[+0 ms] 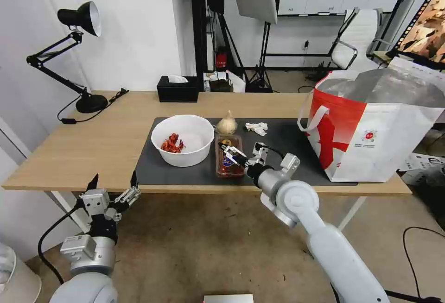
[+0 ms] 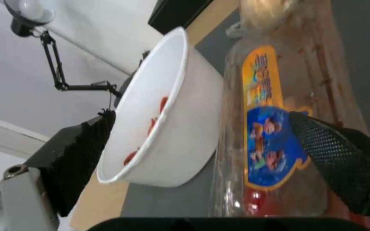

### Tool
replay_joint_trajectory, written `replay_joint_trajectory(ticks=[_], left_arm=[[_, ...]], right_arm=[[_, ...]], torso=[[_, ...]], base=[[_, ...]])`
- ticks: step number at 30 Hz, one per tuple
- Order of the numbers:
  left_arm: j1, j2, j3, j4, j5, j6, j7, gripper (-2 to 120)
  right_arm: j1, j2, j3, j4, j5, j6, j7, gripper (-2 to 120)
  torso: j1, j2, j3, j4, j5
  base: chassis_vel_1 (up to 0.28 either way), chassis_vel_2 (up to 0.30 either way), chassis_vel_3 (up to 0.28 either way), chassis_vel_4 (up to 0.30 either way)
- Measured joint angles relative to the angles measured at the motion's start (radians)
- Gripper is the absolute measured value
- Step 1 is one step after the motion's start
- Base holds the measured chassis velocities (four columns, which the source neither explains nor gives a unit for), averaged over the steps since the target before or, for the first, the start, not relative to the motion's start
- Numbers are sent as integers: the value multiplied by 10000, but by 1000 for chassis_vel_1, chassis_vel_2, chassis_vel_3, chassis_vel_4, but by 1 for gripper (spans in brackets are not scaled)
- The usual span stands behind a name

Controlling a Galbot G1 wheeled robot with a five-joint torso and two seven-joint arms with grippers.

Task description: Pick up the trash from the table and place it into the takeout bag.

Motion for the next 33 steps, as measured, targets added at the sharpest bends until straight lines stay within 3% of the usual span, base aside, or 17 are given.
replay_joint_trajectory(ticks=[3, 5, 6, 9, 12, 13, 17, 18, 22, 24, 27, 33], left_arm=[[-36, 1, 13, 0, -60, 0, 0, 100], [-65, 75, 45, -30, -228, 0, 0, 100], [-65, 75, 45, -30, -228, 0, 0, 100], [-108, 276, 75, -165, -600, 0, 80, 100], [-122, 354, 86, -204, -756, 1, 154, 100], [-167, 523, 135, -264, -1111, 24, 294, 100], [-271, 741, 221, -290, -1492, 53, 428, 100], [-412, 946, 320, -295, -1839, 123, 562, 100], [-789, 1409, 602, -295, -2845, 478, 731, 100], [-869, 1510, 674, -269, -2999, 528, 747, 100], [-1185, 1924, 971, -190, -3638, 689, 818, 100], [-1569, 2314, 1360, -86, -4322, 762, 1028, 100]], right_arm=[[270, -134, -40, -48, -256, 194, -274, 100], [784, -409, -243, -356, -1500, 315, -997, 96], [784, -409, -243, -356, -1500, 315, -997, 96], [1902, -1318, -930, -1350, -4152, 596, -3076, 83], [2230, -1610, -1129, -1635, -4545, 630, -3633, 80], [2799, -2113, -1539, -2108, -4988, 690, -4649, 70], [3443, -2529, -2017, -2609, -5331, 837, -5754, 60], [4022, -2753, -2485, -3132, -5746, 893, -6610, 53], [4876, -2862, -3246, -4278, -6338, 987, -7731, 37], [5000, -2859, -3356, -4493, -6425, 1001, -7933, 34], [5344, -2823, -3762, -5136, -6592, 1041, -8866, 18], [5658, -2590, -4124, -5608, -6391, 1150, -9298, 0]], torso=[[0, 0, 0, 0, 1], [0, 0, 0, 2, 0], [0, 0, 0, 2, 0], [1, 0, 1, 2, 2], [1, 1, 1, 2, 2], [1, 0, 1, 1, 2], [1, 0, 0, 0, 1], [1, 1, 1, 0, 1], [1, 0, 1, 2, 2], [1, 0, 1, 1, 3], [1, 0, 1, 0, 3], [1, 0, 0, 2, 0]], base=[[0, 0, 0, 0], [0, 0, 0, 0], [0, 0, 0, 0], [0, 0, 0, 0], [0, 0, 0, 0], [0, 0, 0, 0], [0, 0, 0, 0], [0, 0, 0, 0], [0, 0, 0, 0], [0, 0, 0, 0], [0, 0, 0, 0], [0, 0, 0, 0]])
